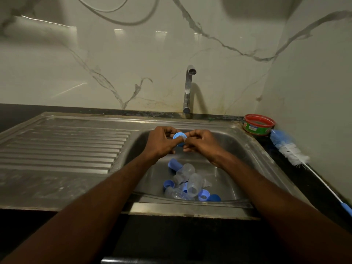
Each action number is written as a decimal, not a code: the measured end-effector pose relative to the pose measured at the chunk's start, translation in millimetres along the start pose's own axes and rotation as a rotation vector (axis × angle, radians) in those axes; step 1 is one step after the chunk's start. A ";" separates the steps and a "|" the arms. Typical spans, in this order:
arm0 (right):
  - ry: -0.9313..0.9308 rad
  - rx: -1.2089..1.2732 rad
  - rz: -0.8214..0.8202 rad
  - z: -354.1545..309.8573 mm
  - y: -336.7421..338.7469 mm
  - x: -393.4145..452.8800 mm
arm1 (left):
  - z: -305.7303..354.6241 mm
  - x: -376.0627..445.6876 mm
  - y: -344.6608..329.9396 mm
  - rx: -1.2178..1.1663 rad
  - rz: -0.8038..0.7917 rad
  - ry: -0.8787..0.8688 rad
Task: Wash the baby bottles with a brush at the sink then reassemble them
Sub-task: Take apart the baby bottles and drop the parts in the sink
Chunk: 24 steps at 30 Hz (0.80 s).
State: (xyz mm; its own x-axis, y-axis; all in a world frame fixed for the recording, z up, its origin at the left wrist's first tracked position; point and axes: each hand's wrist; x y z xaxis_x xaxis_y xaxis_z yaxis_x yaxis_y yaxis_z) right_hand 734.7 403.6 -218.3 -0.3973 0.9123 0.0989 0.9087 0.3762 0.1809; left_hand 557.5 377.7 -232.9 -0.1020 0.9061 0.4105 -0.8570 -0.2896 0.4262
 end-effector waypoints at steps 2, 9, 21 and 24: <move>0.000 -0.015 0.011 0.6 -0.3 -0.4 | 0.1 0.6 -1.4 0.009 -0.005 0.012; 0.034 -0.105 0.108 2.6 -0.6 2.1 | 1.8 0.9 -4.8 0.015 -0.046 -0.041; 0.077 -0.298 0.206 4.2 8.7 0.8 | 7.8 -2.4 -7.1 -0.177 -0.214 0.078; 0.069 -0.339 0.212 4.2 5.0 2.6 | 5.7 -2.3 -7.5 -0.100 -0.183 0.056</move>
State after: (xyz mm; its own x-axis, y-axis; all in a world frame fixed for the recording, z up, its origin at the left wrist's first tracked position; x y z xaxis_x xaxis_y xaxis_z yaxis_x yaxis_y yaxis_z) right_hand 738.8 408.5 -221.3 -0.2238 0.9466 0.2323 0.8824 0.0956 0.4607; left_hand 567.0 376.0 -232.5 0.0345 0.9574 0.2866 -0.9095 -0.0888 0.4061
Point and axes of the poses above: each hand's wrist, its own x-axis towards the middle knuckle, its own y-axis out of the back of the hand, z = x × y, and after that the axes turned 2 degrees about -y, right-handed
